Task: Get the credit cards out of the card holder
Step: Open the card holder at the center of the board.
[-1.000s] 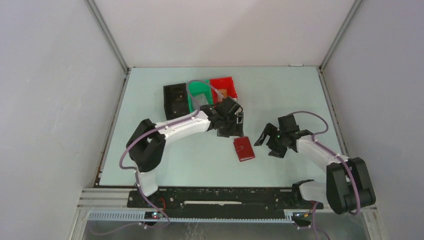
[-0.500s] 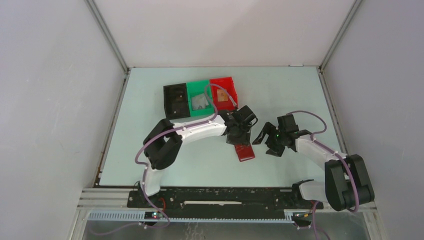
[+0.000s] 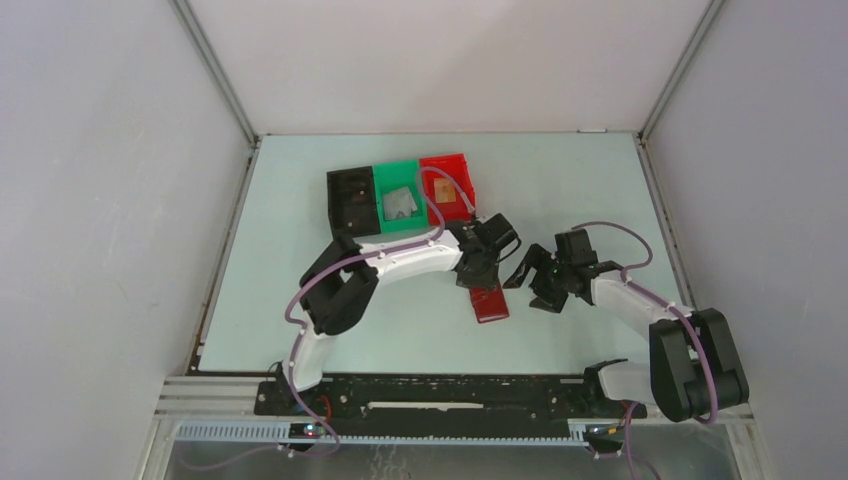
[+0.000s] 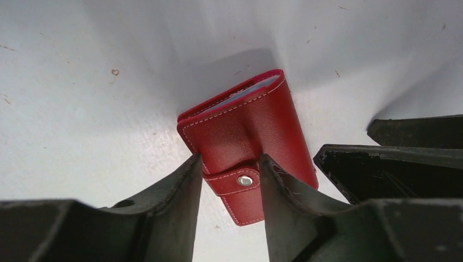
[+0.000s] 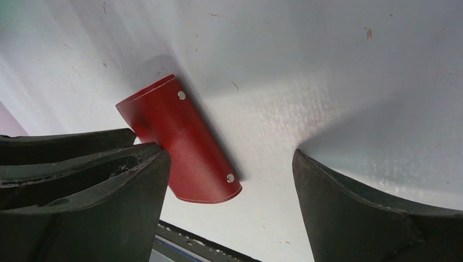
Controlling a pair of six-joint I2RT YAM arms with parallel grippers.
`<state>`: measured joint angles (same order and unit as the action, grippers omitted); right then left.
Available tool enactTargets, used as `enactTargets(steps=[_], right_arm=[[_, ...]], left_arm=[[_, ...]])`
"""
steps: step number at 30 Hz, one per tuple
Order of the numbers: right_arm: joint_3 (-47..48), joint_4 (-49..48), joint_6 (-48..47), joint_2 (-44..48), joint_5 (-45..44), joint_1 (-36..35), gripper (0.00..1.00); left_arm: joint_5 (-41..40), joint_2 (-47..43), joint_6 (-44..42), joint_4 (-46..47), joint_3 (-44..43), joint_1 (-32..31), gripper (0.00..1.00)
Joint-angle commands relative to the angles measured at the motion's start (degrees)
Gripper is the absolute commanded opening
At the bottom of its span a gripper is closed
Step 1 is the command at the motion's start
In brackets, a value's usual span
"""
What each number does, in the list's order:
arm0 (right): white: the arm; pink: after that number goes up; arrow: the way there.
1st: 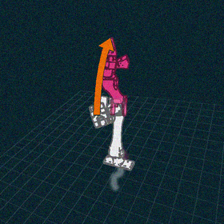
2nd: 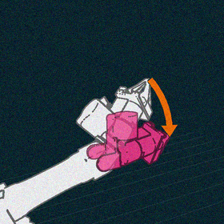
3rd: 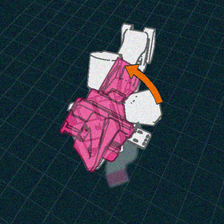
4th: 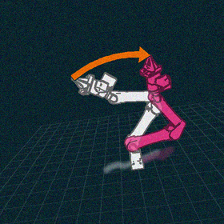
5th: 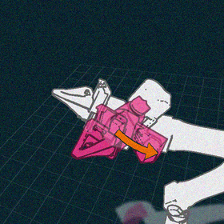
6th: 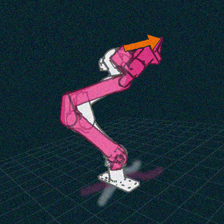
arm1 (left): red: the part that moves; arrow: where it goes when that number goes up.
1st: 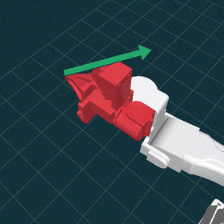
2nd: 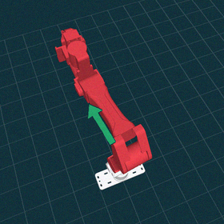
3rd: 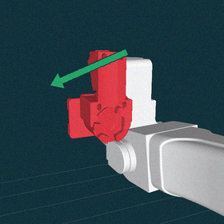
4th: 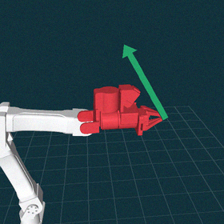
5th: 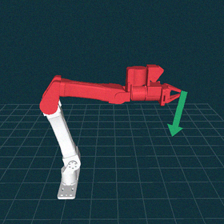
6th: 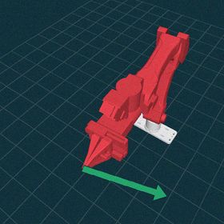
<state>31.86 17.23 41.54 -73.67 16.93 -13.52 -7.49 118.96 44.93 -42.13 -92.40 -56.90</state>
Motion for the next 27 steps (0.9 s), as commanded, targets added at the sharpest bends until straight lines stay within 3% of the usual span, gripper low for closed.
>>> enactTargets(steps=[1,4,13,20,24,27], right_arm=[[-1.62,-0.34,0.05,-1.70,-0.98,0.16,0.92],[-1.62,-0.78,0.27,-2.33,-0.68,-0.01,0.92],[-1.62,-0.12,0.38,-1.54,-0.98,-0.21,0.92],[-1.62,0.75,0.82,-0.11,-1.11,-0.25,0.92],[-2.00,1.21,1.26,1.31,-0.82,-0.24,0.93],[-2.85,1.48,1.80,2.68,-0.76,-0.43,0.94]], left_arm=[[-1.35,-0.27,1.00,-0.85,-2.70,-1.34,0.45],[-1.03,0.27,1.08,-0.92,-2.93,-1.54,0.39],[-1.05,-0.22,1.06,-1.18,-2.20,-1.64,0.36],[-0.18,-0.69,0.78,-1.29,-1.02,-1.54,0.25],[-0.16,-1.38,0.75,-1.24,-0.08,-1.54,0.26],[-0.16,-2.18,0.28,-1.55,0.23,-1.59,0.42]])
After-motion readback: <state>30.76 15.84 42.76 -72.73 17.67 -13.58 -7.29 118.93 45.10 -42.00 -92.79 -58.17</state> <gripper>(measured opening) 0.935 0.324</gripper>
